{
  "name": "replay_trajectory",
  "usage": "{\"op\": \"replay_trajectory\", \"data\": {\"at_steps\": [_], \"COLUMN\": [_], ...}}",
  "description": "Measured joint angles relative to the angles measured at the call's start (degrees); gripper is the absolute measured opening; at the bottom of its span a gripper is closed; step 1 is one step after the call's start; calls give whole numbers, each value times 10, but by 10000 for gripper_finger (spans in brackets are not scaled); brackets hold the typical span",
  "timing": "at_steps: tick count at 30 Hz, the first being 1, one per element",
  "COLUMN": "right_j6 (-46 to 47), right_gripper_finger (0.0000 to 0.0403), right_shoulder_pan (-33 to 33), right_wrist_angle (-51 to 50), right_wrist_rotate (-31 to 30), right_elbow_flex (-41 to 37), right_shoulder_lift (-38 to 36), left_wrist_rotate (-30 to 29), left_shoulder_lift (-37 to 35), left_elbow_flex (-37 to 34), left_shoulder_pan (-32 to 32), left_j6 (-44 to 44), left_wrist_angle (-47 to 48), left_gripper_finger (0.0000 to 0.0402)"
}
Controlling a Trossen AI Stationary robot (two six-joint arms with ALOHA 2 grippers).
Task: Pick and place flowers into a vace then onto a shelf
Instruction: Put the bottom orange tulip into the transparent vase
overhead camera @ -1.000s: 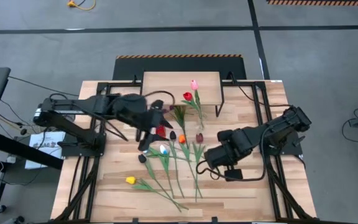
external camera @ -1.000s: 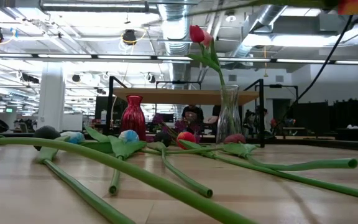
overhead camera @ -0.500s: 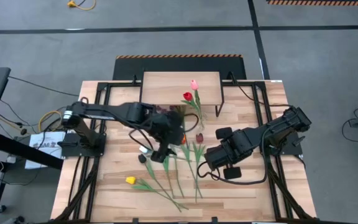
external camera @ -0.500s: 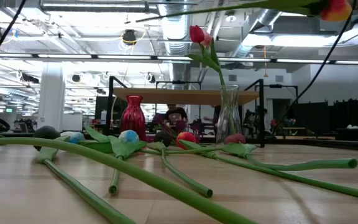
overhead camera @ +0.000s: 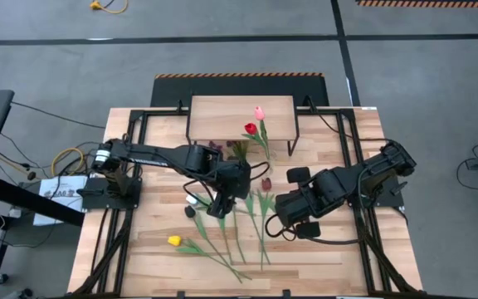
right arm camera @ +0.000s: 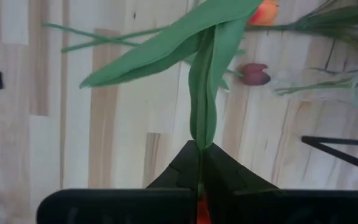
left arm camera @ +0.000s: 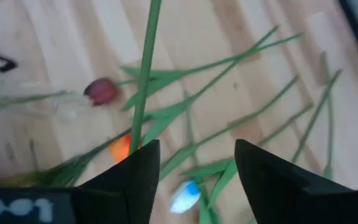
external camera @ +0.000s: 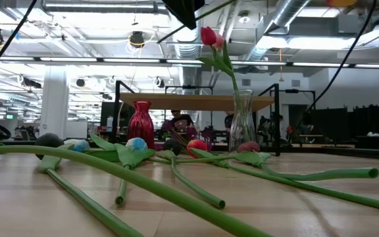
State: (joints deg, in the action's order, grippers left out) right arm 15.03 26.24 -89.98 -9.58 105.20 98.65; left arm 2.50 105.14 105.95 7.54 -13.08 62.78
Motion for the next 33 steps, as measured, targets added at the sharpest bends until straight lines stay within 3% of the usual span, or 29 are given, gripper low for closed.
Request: {"op": "replay_trajectory", "data": {"at_steps": [6, 14, 22, 33], "right_j6": [0, -1, 0, 19], "right_gripper_finger": [0, 0, 0, 0], "right_shoulder_pan": [0, -13, 1, 21], "right_wrist_angle": [-1, 0, 8, 14], "right_wrist_rotate": [6, 56, 82, 65], "right_elbow_flex": [2, -41, -69, -69], "right_shoulder_lift": [0, 0, 0, 0], "left_wrist_rotate": [-15, 46, -33, -25], "left_shoulder_lift": [-1, -1, -1, -1], "left_elbow_flex": [0, 0, 0, 0], "left_shoulder_pan": [0, 14, 29, 26], "left_j6": [1, -12, -45, -52], "left_wrist_angle": [-3, -10, -12, -27], "left_gripper_finger": [154, 125, 121, 138]}}
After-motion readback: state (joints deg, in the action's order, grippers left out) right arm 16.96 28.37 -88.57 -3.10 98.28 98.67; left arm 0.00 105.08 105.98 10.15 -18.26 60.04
